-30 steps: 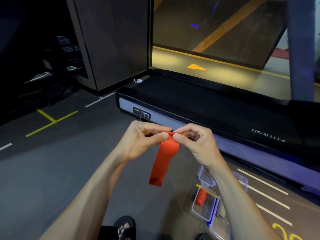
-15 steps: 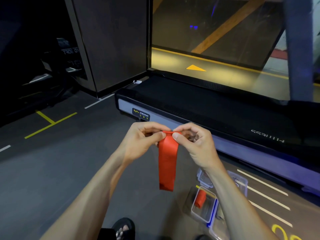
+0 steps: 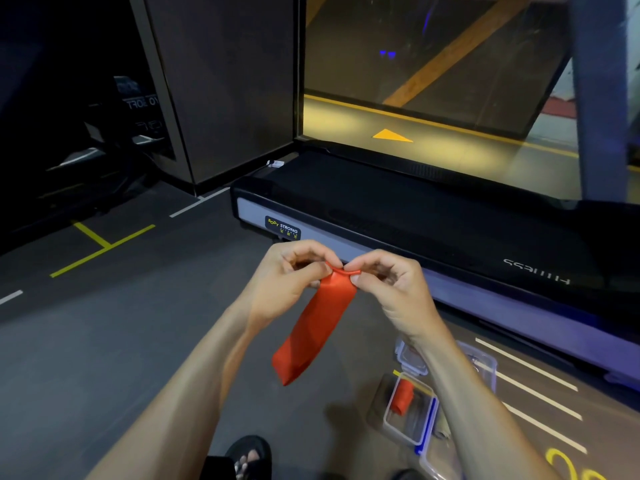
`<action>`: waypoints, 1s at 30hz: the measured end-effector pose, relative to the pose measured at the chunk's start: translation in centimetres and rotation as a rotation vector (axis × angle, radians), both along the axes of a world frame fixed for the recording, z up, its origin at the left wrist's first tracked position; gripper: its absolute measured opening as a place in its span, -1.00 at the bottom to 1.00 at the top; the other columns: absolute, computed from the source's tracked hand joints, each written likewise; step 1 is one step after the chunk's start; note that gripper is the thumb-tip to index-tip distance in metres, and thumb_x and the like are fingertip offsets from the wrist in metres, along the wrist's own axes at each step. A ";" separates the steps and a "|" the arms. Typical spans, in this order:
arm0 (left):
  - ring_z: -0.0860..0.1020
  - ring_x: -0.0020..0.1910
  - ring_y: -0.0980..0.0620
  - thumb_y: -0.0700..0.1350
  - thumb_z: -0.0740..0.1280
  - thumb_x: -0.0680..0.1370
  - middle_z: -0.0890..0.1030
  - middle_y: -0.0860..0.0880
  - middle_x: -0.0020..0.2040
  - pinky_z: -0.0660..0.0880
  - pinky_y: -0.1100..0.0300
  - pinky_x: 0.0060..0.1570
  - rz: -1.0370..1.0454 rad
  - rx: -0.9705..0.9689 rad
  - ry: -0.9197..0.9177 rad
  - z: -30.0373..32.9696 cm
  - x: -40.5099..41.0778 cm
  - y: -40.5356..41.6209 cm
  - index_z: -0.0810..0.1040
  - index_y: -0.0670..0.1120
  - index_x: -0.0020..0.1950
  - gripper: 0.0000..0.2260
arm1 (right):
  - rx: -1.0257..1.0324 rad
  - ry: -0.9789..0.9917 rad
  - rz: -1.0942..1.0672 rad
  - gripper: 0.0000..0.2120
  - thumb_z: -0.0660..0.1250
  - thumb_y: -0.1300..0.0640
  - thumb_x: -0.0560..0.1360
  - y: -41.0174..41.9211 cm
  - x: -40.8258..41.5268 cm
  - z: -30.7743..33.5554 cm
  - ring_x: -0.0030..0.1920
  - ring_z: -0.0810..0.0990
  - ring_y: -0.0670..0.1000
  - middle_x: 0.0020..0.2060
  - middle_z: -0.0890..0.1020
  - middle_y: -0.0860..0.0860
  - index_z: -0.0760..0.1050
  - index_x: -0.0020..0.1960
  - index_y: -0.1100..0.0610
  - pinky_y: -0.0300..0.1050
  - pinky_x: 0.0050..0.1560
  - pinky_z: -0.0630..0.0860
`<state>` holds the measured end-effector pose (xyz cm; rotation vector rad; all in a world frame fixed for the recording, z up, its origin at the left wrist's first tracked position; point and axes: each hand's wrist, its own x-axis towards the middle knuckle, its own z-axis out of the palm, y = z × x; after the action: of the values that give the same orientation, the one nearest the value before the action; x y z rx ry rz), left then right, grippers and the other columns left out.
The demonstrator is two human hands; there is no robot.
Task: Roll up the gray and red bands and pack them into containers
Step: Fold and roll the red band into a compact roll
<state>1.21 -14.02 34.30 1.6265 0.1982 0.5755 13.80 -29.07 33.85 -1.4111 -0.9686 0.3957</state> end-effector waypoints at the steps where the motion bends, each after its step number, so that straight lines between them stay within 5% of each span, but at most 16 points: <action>1: 0.57 -0.20 0.11 -0.37 0.34 0.55 0.66 0.01 -0.22 0.50 0.21 -0.14 0.009 0.017 0.009 -0.1 0.1 0.0 0.68 -0.10 -0.11 -0.80 | -0.016 -0.019 0.001 -0.77 0.42 0.45 0.49 0.0 0.0 -0.1 -0.15 0.64 0.02 -0.15 0.73 0.12 0.71 -0.06 0.15 -0.07 -0.01 0.55; 9: 0.58 -0.17 0.02 -0.25 0.35 0.54 0.67 -0.09 -0.18 0.52 0.13 -0.09 -0.010 0.035 0.029 -0.2 -0.2 0.3 0.69 -0.16 -0.05 -0.88 | -0.074 0.010 0.041 -0.88 0.49 0.18 0.49 -0.2 -0.1 0.0 0.00 0.68 0.19 -0.07 0.74 0.11 0.69 0.02 0.17 -0.05 0.07 0.60; 16: 0.67 -0.05 -0.11 -0.25 0.43 0.57 0.70 -0.14 -0.07 0.57 -0.09 0.06 0.013 0.211 0.029 -0.5 -0.1 0.6 0.70 -0.05 0.03 -0.88 | -0.076 0.014 -0.005 -0.82 0.53 0.29 0.49 -0.2 0.2 0.0 -0.05 0.69 0.05 -0.08 0.71 0.12 0.64 0.06 0.14 -0.13 0.05 0.59; 22: 0.67 -0.10 0.08 -0.25 0.46 0.56 0.69 0.04 -0.12 0.56 0.19 -0.01 0.114 0.398 0.055 -1.1 0.2 0.3 0.66 0.03 0.14 -0.77 | -0.163 -0.011 -0.042 -0.92 0.49 0.26 0.52 0.1 0.1 -0.4 -0.13 0.69 0.02 -0.13 0.72 0.09 0.66 -0.03 0.11 0.01 0.03 0.62; 26: 0.68 -0.07 0.05 -0.21 0.47 0.56 0.69 0.00 -0.11 0.57 0.16 0.05 0.116 0.339 0.047 -1.2 0.5 0.5 0.64 0.02 0.22 -0.74 | -0.118 -0.104 -0.066 -0.93 0.46 0.28 0.55 0.0 0.0 -0.2 -0.12 0.67 0.04 -0.16 0.71 0.05 0.65 -0.03 0.13 -0.17 -0.07 0.57; 30: 0.70 -0.12 -0.03 -0.19 0.44 0.60 0.71 -0.05 -0.12 0.62 0.03 0.01 0.077 0.315 0.019 -1.3 0.6 0.4 0.67 -0.08 0.11 -0.89 | -0.090 -0.126 -0.069 -0.94 0.44 0.28 0.56 0.1 0.1 0.0 -0.11 0.65 0.08 -0.16 0.69 0.04 0.62 -0.03 0.14 -0.08 -0.06 0.57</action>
<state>1.86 -13.60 33.02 1.9366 0.1921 0.6760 13.89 -28.94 33.86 -1.5618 -1.0112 0.3046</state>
